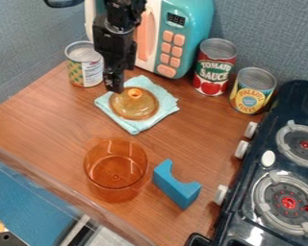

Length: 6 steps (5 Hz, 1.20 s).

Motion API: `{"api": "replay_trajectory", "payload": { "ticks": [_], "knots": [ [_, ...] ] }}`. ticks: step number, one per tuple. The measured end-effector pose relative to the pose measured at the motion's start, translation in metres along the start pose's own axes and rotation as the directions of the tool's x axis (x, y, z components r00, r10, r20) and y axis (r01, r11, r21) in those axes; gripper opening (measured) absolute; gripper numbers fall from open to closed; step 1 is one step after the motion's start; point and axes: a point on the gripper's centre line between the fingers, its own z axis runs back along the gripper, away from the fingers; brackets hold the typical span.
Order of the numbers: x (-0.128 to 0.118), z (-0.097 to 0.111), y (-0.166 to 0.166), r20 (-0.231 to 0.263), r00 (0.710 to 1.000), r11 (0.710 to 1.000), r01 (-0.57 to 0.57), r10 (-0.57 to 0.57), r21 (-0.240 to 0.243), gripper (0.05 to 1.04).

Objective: Move the can to the bottom left corner of table

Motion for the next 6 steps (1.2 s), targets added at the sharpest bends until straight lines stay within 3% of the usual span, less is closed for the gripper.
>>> {"api": "replay_trajectory", "payload": {
  "ticks": [1, 2, 4, 5, 6],
  "knots": [
    [0.019, -0.011, -0.013, 0.010, 0.997, 0.997, -0.075, 0.074, 0.009, 0.999],
    [0.029, -0.019, -0.029, -0.007, 0.991, 0.990, -0.137, 0.137, 0.038, 0.999],
    [0.046, -0.031, -0.049, 0.011, 0.974, 0.972, -0.225, 0.225, 0.063, 0.999],
    [0.063, -0.032, -0.050, 0.032, 0.943, 0.940, -0.334, 0.332, 0.069, 0.999],
    [0.078, -0.033, -0.051, 0.065, 0.888, 0.888, -0.458, 0.455, 0.039, 0.999]
  ]
}}
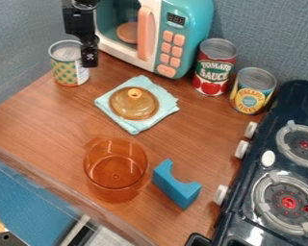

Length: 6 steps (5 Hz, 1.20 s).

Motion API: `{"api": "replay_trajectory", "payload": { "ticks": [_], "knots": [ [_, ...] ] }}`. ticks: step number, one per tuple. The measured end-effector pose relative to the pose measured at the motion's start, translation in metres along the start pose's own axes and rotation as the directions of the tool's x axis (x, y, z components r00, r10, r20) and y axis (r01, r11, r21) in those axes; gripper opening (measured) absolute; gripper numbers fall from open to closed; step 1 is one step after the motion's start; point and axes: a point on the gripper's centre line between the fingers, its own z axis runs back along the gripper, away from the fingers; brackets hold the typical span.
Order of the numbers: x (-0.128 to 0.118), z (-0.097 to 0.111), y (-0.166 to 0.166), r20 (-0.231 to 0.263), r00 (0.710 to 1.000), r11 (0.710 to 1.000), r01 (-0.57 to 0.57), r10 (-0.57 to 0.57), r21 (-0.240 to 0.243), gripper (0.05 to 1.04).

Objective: Move the can to the bottom left corner of table

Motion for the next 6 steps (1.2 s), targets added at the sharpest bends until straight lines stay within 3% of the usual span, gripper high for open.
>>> {"api": "replay_trajectory", "payload": {
  "ticks": [1, 2, 3, 5, 6],
  "knots": [
    [0.010, -0.001, -0.005, 0.017, 0.990, 0.990, -0.138, 0.138, -0.020, 0.999],
    [0.028, -0.001, -0.007, 0.064, 0.952, 0.954, -0.299, 0.299, -0.021, 0.999],
    [0.040, -0.001, -0.008, 0.100, 0.889, 0.894, -0.448, 0.447, -0.016, 0.999],
    [0.066, -0.003, 0.002, 0.202, 0.715, 0.736, -0.675, 0.669, -0.050, 0.999],
    [0.072, -0.005, 0.010, 0.242, 0.674, 0.703, -0.708, 0.698, -0.058, 0.999]
  ]
}}
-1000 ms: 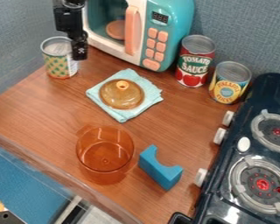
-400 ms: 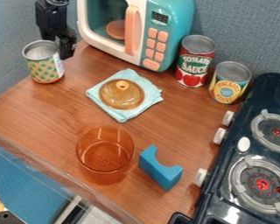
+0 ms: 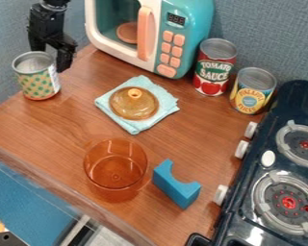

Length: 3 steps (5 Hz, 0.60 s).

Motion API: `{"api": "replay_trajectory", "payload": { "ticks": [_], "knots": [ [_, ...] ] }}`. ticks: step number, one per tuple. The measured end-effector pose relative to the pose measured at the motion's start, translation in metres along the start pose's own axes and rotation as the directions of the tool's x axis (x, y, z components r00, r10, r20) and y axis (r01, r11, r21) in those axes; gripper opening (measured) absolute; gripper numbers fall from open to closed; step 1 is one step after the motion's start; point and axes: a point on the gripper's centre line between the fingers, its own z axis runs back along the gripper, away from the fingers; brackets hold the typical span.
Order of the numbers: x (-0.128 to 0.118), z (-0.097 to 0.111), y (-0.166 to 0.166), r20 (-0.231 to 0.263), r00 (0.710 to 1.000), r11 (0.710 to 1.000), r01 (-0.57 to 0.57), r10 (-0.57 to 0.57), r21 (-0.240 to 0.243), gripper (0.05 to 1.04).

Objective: Move the can to the bottom left corner of table

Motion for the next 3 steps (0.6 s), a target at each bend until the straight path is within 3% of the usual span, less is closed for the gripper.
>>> {"api": "replay_trajectory", "payload": {
  "ticks": [1, 3],
  "knots": [
    [0.018, -0.014, 0.011, 0.066, 0.997, 0.999, -0.047, 0.045, 0.017, 0.999],
    [0.048, -0.002, 0.024, 0.078, 0.990, 0.993, -0.117, 0.115, 0.017, 0.999]
  ]
}}
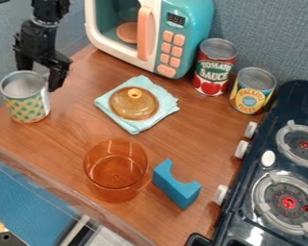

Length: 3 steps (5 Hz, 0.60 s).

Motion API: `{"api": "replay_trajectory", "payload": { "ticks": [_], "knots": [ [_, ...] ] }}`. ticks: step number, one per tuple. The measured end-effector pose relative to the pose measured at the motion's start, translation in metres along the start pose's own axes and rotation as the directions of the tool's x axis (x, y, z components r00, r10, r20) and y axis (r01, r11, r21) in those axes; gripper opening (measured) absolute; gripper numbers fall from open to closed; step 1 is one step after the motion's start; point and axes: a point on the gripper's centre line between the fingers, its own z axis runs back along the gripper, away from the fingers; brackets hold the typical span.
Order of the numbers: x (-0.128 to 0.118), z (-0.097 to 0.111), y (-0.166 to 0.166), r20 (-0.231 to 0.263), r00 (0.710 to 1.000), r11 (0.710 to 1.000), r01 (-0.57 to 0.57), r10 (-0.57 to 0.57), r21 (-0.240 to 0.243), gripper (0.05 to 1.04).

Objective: Move the can to the bottom left corner of table

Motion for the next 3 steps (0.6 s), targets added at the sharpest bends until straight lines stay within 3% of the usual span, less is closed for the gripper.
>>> {"api": "replay_trajectory", "payload": {
  "ticks": [3],
  "knots": [
    [0.044, 0.000, 0.013, 0.035, 0.999, 1.000, -0.018, 0.018, -0.002, 0.999]
  ]
}}
